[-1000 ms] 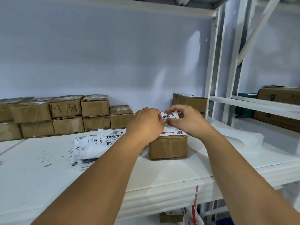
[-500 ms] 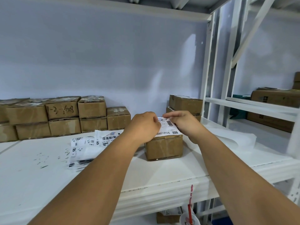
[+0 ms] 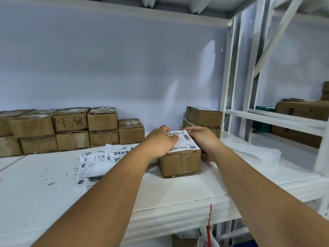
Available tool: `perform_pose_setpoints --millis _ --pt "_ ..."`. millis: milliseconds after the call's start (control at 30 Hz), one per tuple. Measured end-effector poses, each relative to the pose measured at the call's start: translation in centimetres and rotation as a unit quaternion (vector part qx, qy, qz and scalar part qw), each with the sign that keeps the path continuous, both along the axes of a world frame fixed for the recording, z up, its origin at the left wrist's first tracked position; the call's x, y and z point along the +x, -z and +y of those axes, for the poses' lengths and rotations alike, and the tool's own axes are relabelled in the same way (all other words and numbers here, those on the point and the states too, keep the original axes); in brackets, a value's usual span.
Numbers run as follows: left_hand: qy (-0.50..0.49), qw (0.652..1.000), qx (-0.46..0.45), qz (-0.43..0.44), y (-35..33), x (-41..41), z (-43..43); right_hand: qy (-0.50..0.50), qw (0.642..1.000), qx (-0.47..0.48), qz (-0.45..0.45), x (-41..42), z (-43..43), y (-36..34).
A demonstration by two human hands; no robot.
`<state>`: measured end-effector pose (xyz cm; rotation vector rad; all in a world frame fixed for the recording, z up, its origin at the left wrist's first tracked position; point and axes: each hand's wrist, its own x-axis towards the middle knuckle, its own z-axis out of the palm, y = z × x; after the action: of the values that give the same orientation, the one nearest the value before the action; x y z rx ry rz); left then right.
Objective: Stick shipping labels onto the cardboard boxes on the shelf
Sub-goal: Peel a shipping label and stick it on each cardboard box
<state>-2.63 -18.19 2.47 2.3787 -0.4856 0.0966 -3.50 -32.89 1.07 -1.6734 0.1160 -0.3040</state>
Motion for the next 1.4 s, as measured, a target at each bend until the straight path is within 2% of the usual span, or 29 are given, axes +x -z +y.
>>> perform_pose_setpoints --millis 200,367,467,533,600,700,933,1133,1400 --pt "-0.023 1.000 -0.020 -0.009 0.2 0.2 -0.1 0.042 0.997 0.056 -0.023 0.4 -0.1 -0.3" --pt "-0.048 0.989 -0.128 0.059 0.3 0.4 0.0 0.023 0.998 0.052 -0.006 0.2 -0.2 -0.2" --pt "-0.052 0.947 -0.289 0.133 0.4 0.8 -0.2 0.018 0.997 0.068 -0.019 0.3 -0.4 -0.5" --pt "-0.046 0.908 -0.389 0.148 0.3 1.0 -0.3 0.010 0.993 0.106 -0.044 0.2 -0.5 -0.8" --pt "-0.031 0.883 -0.445 0.149 0.1 1.0 -0.3 -0.020 0.985 0.152 -0.077 0.1 -0.8 -0.9" --pt "-0.010 0.887 -0.436 0.152 -0.3 0.6 -0.1 -0.054 0.973 0.201 -0.103 -0.1 -0.9 -1.0" --pt "0.089 0.891 -0.412 0.166 -0.2 -0.4 -0.1 -0.081 0.961 0.230 -0.132 -0.1 -1.3 -1.1" --pt "0.057 0.907 -0.398 0.128 -0.3 -0.2 -0.3 -0.008 0.956 0.258 -0.142 0.2 -1.5 -1.0" --pt "0.039 0.916 -0.394 0.065 -0.6 -0.6 -0.3 -0.007 0.952 0.242 -0.186 -0.1 -1.5 -1.5"
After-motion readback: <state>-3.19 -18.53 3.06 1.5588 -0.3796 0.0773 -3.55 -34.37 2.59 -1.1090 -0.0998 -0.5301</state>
